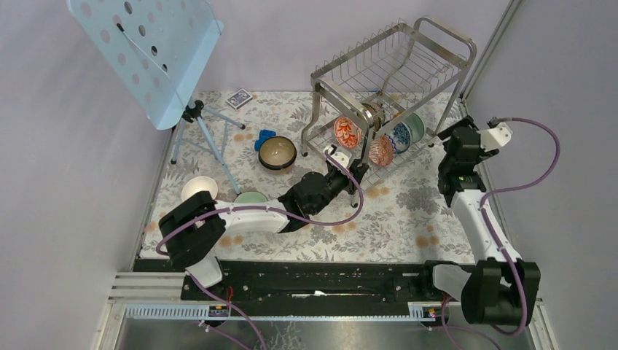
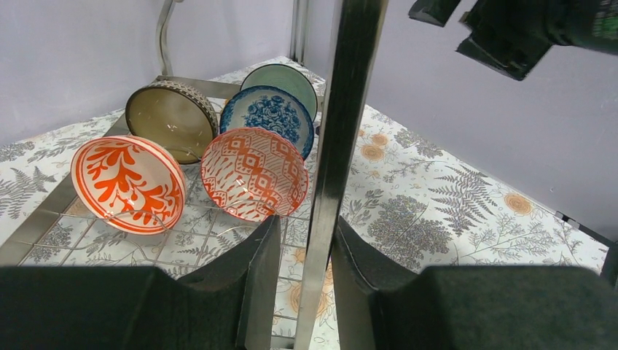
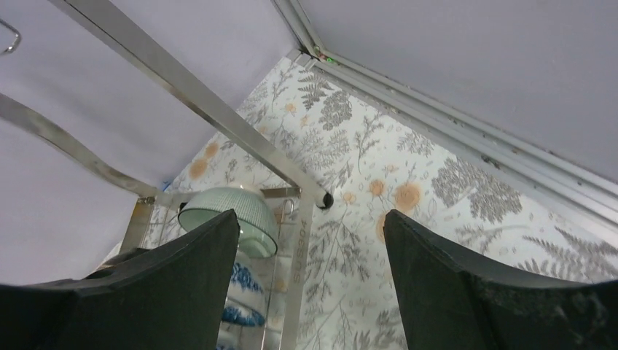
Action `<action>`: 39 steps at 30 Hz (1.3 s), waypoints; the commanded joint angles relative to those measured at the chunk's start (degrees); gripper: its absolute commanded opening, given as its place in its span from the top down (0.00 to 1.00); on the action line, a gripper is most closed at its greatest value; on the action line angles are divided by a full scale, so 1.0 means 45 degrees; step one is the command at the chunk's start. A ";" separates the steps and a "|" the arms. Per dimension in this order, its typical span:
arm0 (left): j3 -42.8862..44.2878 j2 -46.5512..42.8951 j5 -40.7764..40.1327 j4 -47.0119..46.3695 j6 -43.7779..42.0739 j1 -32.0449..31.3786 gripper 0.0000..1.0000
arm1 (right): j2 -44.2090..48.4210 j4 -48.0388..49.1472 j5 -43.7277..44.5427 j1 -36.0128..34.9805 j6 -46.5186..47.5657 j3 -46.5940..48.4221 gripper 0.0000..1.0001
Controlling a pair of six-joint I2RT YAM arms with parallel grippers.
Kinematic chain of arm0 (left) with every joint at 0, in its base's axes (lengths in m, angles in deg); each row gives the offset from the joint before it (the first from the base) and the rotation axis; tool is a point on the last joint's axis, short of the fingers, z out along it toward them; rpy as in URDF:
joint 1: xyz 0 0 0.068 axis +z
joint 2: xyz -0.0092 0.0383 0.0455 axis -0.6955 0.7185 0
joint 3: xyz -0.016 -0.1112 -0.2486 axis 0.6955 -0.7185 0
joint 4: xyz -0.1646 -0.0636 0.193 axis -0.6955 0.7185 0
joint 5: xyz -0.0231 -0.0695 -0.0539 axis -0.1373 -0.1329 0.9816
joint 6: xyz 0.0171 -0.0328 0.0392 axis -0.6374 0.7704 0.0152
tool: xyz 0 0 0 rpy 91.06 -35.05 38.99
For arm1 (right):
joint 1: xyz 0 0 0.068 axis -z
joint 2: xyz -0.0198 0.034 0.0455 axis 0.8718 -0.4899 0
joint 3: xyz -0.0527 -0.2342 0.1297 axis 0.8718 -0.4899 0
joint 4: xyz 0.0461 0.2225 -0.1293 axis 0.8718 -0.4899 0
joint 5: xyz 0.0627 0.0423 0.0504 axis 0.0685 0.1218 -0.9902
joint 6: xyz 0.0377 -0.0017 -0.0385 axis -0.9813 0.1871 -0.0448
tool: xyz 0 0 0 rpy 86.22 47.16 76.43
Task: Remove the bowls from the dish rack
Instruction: Adjust the dish rack at the center of the board.
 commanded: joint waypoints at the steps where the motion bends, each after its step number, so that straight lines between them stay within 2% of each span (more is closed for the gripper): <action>1: 0.0214 -0.0417 -0.1026 -0.0510 0.0138 0.0366 0.66 | -0.1312 0.4972 -0.1078 0.0335 0.2411 -0.0355 0.20; 8: 0.0132 -0.0562 -0.0923 -0.0209 0.0378 0.0373 0.66 | -0.3575 0.9311 -0.2152 0.0472 0.4899 -0.0597 0.18; 21: 0.0269 -0.0735 -0.0536 0.0426 0.1302 0.0372 0.68 | -0.7182 1.0836 -0.2205 0.0824 0.5261 0.1789 0.17; 30: 0.0270 -0.0815 -0.0245 0.0811 0.1347 0.0374 0.68 | -0.9043 1.0650 -0.1605 0.0843 0.5415 0.3685 0.20; 35: 0.0490 -0.0739 -0.0252 0.0862 0.1269 0.0366 0.68 | -0.9776 0.9755 -0.0581 0.0843 0.5869 0.4760 0.27; 37: 0.0650 -0.0656 -0.0217 0.0952 0.1241 0.0371 0.68 | -0.9955 0.9657 -0.0155 0.0853 0.5986 0.5008 0.36; 39: 0.0771 -0.0625 -0.0192 0.0999 0.1206 0.0376 0.68 | -1.0072 0.9549 0.0053 0.0863 0.6117 0.5126 0.50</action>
